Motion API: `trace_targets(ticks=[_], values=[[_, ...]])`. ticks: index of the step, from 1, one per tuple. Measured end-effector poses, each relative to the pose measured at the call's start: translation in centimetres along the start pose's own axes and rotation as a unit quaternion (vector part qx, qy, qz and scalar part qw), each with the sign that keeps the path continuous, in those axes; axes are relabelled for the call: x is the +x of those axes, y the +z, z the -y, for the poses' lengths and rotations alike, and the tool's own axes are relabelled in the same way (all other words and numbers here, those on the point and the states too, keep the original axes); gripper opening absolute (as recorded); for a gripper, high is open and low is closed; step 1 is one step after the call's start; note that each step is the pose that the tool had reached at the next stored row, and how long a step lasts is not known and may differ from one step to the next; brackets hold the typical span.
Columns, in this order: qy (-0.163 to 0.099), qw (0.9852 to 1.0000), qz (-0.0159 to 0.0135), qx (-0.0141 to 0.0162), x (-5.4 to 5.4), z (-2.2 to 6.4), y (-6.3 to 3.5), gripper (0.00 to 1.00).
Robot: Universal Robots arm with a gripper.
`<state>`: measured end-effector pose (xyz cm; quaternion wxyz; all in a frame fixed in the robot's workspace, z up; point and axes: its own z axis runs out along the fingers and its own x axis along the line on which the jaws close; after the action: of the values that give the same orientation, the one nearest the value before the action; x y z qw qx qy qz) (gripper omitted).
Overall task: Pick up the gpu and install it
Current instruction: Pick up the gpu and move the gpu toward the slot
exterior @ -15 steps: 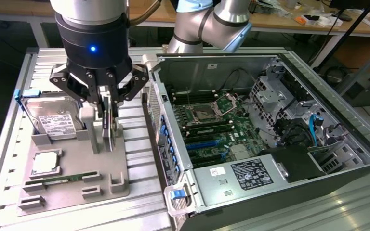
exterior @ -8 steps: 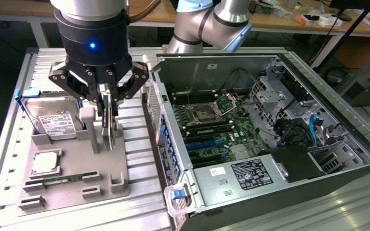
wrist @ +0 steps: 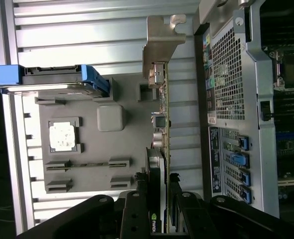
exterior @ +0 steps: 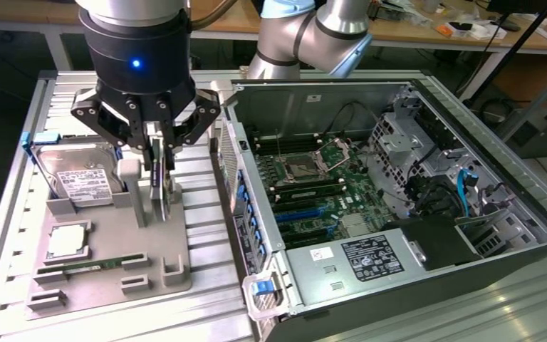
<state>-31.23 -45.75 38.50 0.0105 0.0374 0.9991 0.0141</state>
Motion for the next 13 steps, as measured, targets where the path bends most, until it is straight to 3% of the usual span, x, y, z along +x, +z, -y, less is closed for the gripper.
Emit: trace_targets(ticks=[13], values=[[0.0, 1.0, 0.0, 0.0, -0.02, -0.03, -0.87, 0.27]])
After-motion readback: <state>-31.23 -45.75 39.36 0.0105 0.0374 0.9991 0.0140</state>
